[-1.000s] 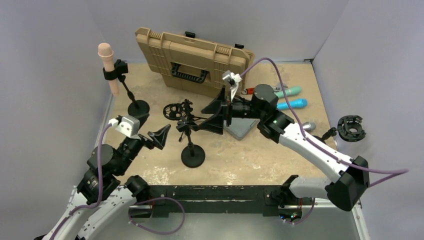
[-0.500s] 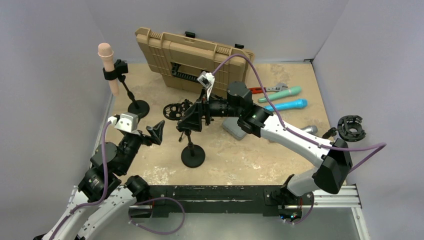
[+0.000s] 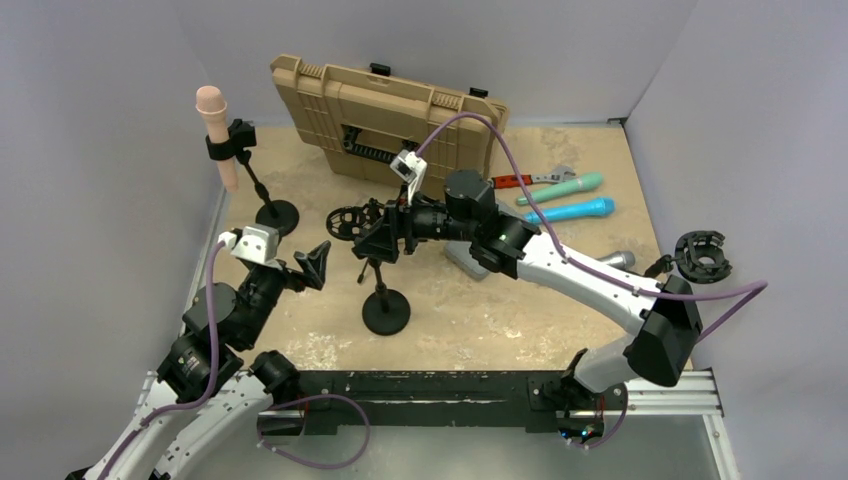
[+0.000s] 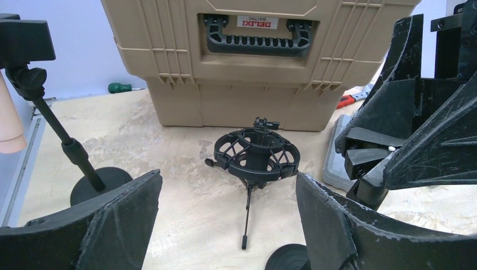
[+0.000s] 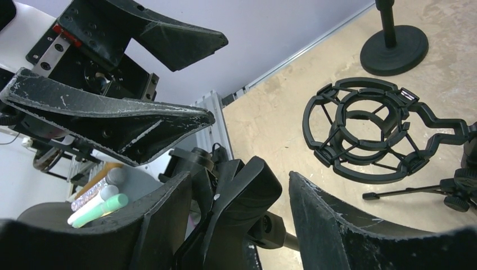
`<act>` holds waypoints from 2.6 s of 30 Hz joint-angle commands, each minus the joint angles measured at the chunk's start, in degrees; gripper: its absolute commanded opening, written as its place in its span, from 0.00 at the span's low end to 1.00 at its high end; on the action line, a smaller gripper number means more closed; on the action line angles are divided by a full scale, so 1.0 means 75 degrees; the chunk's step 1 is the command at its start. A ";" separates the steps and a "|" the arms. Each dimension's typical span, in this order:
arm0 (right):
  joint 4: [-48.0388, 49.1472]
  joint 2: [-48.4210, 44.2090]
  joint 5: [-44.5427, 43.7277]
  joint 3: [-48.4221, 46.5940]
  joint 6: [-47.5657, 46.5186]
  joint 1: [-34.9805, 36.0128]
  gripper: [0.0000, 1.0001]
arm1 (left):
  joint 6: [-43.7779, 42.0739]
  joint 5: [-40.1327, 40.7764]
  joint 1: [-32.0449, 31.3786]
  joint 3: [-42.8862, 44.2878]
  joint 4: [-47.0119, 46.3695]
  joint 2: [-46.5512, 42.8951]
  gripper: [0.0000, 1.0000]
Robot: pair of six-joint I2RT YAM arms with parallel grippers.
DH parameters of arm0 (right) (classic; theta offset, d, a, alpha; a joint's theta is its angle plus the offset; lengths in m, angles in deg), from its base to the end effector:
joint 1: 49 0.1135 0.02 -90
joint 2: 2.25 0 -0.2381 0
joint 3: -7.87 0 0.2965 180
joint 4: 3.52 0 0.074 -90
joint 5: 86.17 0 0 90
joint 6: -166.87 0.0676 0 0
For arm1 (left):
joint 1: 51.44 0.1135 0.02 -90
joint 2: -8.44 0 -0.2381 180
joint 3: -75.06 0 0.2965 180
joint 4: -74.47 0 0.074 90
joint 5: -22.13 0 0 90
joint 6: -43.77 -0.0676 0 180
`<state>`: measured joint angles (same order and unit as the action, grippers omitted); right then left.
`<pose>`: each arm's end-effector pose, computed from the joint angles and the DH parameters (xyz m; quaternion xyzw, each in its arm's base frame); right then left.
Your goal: Remove the microphone from the stand
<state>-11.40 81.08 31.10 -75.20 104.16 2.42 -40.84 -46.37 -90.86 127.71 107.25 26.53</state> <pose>0.2387 0.3489 0.3297 -0.3045 0.6857 0.5414 0.3794 0.1507 -0.0918 0.3599 0.0720 0.6931 -0.1488 0.7016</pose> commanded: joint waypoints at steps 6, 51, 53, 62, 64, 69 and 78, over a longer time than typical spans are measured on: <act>-0.0202 0.0431 -0.0509 0.1145 -0.0008 0.0098 0.43 | 0.0140 0.0098 -0.0018 0.0185 -0.0083 0.0083 0.86; -0.0592 0.0112 -0.5004 0.0595 -0.2484 0.1824 0.20 | 0.0140 0.0285 -0.0018 0.0199 -0.0001 0.0605 0.85; -0.0596 0.0094 -0.5445 0.0526 -0.2490 0.1821 0.14 | 0.0137 0.0298 -0.0018 0.0198 -0.0001 0.0642 0.85; -0.0298 -0.0113 -0.7437 0.0550 -0.2588 0.1818 0.00 | 0.0114 0.0410 -0.0018 0.0186 0.0010 0.0610 0.85; -0.0290 -0.0076 -0.8079 0.0589 -0.2609 0.1806 0.00 | 0.0132 0.0463 -0.0018 0.0175 0.0017 0.0579 0.85; -0.0273 0.0043 -0.9415 0.0605 -0.2546 0.1724 0.00 | 0.0131 0.0466 -0.0036 0.0138 -0.0041 0.0542 0.88; -0.0230 0.0210 -0.8458 0.0550 -0.2471 0.1606 0.49 | 0.0629 0.0422 -0.0012 0.1455 0.0934 0.1322 1.00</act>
<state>-17.65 82.99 -34.01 -68.93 85.67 14.20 -38.26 -43.49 -90.86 130.20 110.68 32.63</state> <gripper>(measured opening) 0.318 0.997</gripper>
